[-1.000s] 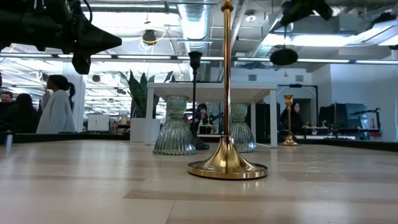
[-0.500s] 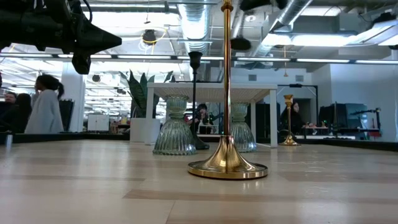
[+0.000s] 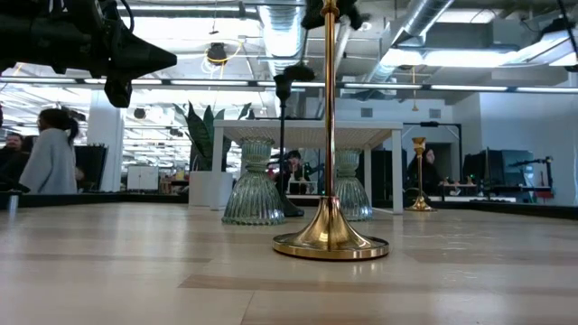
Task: Pick & Place candle stick holders
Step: Put the right black candle holder on the shelf
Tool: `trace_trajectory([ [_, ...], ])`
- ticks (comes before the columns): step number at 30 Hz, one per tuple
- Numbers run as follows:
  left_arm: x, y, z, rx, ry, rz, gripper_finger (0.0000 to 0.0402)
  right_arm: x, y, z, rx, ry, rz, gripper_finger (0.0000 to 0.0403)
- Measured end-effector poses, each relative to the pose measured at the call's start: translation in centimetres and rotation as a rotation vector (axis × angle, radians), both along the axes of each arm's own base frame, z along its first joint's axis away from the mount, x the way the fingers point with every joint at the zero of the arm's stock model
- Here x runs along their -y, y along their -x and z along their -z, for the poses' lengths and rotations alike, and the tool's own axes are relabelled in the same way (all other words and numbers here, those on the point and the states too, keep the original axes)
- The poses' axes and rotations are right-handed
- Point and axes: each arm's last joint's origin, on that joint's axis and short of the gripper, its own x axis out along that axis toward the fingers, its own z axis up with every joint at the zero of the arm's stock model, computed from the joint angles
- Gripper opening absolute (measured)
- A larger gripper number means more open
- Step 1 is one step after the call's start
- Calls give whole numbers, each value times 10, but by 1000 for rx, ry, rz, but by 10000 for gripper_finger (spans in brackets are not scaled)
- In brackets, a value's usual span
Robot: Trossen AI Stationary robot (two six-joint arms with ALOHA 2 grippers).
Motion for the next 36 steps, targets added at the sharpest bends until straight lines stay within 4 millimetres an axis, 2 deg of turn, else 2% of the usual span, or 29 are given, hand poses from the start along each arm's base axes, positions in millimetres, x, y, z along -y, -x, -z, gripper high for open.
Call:
trace_trajectory([
  [8,0,0,0,-1,3,-15,5,37,-23,6,9,-32,-105,20],
  [17,-1,0,0,-1,5,-27,5,64,-47,20,-18,-56,-174,20],
  [21,-1,1,-1,21,36,-45,4,64,-44,24,-82,-84,-171,20],
  [23,-3,1,-5,36,63,-79,4,57,-41,21,-109,-76,-189,20],
  [29,-3,-5,-35,1,-55,-173,3,38,-25,-3,-101,-26,-233,20],
  [36,-16,-32,-73,-112,-179,-329,3,30,-15,-14,-78,-29,-312,20],
])
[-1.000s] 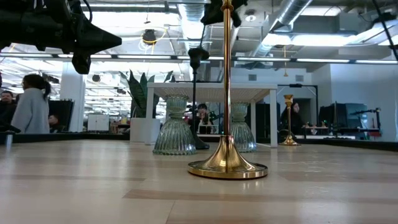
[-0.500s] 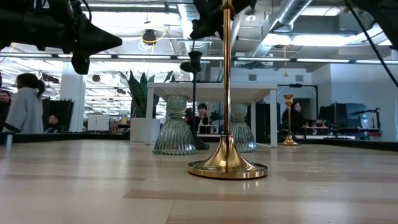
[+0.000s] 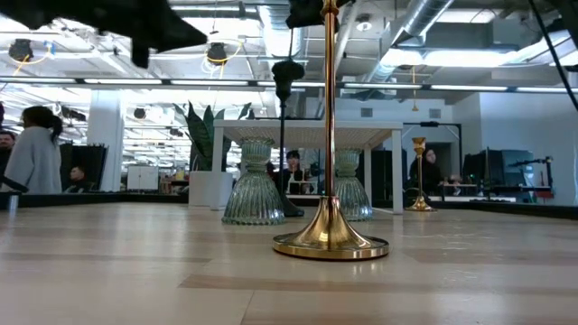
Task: Pick & Place candle stick holders
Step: Put the right black candle holder on the shelf
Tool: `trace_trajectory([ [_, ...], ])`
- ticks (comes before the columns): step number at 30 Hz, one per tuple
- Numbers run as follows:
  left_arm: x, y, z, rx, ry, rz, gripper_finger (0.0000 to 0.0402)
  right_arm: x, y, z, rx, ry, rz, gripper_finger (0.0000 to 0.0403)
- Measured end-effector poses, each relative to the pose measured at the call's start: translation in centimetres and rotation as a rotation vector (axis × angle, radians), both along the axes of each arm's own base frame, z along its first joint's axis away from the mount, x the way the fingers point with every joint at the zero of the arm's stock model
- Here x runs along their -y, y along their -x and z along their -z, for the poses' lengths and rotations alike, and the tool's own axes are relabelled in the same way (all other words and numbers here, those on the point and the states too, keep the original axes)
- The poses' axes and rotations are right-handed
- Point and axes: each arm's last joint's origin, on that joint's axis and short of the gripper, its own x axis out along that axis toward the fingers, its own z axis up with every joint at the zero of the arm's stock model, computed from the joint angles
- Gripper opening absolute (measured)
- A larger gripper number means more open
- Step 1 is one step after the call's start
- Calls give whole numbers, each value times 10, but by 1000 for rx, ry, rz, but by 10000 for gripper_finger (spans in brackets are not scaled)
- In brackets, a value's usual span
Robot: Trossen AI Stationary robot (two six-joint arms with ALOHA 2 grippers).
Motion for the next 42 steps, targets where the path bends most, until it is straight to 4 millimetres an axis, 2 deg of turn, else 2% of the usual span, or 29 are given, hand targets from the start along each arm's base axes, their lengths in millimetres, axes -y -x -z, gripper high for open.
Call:
trace_trajectory([
  [5,-21,-20,-28,-31,-46,-39,2,-3,0,4,-38,-17,-25,20],
  [9,-47,-36,-38,-122,-27,-31,2,-9,-2,5,-57,1,-52,20],
  [14,-81,-57,-47,-156,10,85,3,-11,-2,6,-65,1,-62,20],
  [19,-100,-70,-66,-144,-20,172,3,-11,-1,7,-84,13,-70,20],
  [23,-106,-78,-83,-121,-63,234,3,-12,-1,9,-109,19,-82,20],
  [27,-109,-86,-93,-112,-82,311,3,-11,-1,9,-109,22,-82,20],
  [36,-107,-93,-97,-103,-94,353,6,-12,-1,9,-107,30,-86,20],
  [42,-110,-93,-99,-87,-88,268,20,-14,-3,7,-96,42,-95,20],
])
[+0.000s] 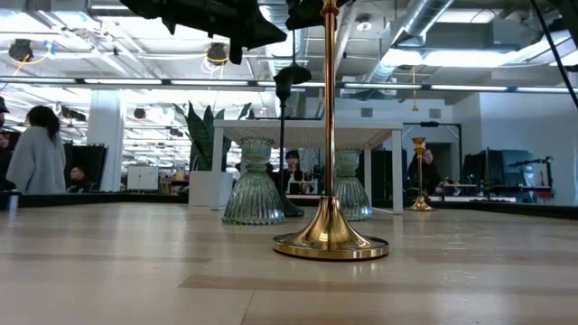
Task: Pick & Place candle stick holders
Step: Put the right black candle holder on the shelf
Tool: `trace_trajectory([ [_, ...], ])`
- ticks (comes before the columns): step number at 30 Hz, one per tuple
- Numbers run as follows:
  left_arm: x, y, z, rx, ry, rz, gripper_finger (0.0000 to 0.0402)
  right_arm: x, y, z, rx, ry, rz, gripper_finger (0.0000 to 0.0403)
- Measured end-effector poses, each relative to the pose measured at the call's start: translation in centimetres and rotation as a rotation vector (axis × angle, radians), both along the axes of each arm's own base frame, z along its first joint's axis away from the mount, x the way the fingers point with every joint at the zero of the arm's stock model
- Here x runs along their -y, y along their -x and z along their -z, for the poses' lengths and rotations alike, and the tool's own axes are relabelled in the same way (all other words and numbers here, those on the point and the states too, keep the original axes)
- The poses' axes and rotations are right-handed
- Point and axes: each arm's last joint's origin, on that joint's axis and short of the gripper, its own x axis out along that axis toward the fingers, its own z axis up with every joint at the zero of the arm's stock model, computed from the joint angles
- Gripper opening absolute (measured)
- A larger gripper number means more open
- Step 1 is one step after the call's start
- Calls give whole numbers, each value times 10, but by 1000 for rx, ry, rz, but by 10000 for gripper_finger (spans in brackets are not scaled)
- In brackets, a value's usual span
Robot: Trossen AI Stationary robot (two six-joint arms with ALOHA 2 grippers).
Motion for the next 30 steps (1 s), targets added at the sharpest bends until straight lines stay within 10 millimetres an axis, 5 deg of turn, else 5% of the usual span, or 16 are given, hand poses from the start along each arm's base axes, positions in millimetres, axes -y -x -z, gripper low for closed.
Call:
trace_trajectory([
  [19,-3,-8,1,40,4,-18,190,-14,-7,-2,28,8,-66,20],
  [24,0,-9,-1,63,11,-7,195,-19,-10,-5,55,19,-81,20],
  [30,3,-10,-2,74,6,4,155,-21,-12,-6,65,22,-86,20],
])
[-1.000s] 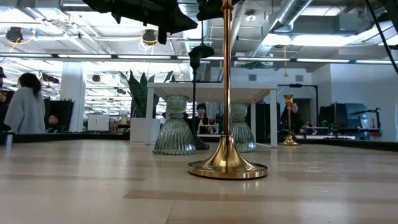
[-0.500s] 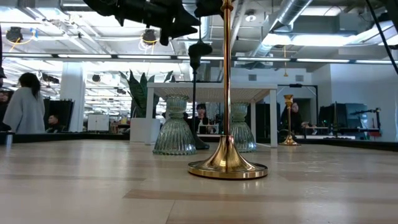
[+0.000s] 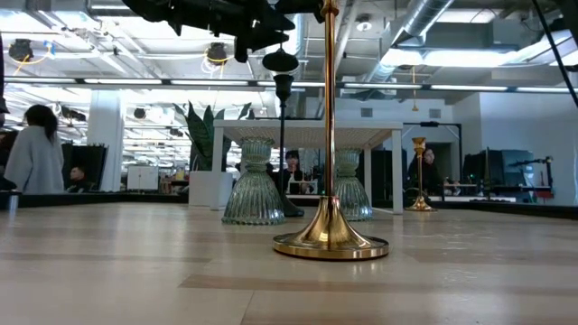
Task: Pick & Place candle stick holders
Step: Put the right black candle holder on the shelf
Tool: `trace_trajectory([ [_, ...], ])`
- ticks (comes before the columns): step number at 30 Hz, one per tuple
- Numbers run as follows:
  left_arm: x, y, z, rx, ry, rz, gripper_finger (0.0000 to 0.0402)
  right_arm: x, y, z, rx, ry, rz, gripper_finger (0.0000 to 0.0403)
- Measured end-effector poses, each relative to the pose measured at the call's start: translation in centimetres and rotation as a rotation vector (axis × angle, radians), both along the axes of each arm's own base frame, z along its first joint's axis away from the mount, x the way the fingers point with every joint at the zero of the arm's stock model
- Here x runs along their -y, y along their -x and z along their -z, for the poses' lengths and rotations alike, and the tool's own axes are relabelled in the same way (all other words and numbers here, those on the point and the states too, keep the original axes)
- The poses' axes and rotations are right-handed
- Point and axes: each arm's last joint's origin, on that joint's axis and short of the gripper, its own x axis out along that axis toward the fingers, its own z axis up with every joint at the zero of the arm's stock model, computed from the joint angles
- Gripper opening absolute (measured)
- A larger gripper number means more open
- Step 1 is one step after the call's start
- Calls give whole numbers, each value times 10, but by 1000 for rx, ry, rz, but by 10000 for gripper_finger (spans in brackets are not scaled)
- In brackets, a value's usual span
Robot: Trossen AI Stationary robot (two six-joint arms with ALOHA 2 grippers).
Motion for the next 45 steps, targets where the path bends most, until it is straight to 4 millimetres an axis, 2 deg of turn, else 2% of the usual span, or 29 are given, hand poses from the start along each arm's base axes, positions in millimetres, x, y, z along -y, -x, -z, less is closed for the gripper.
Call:
trace_trajectory([
  [8,1,0,0,0,0,3,74,0,0,0,-2,-5,6,20],
  [17,3,-1,0,-2,-5,11,21,6,3,2,-16,-8,21,20],
  [25,3,-1,0,-2,-2,6,23,7,4,2,-18,-9,26,22],
  [34,2,-1,0,1,7,0,15,9,5,2,-21,-5,39,81],
  [40,2,-1,0,1,6,1,13,9,23,-15,15,17,53,111],
  [45,1,-1,1,-11,-28,-23,13,1,55,-39,45,31,74,139],
])
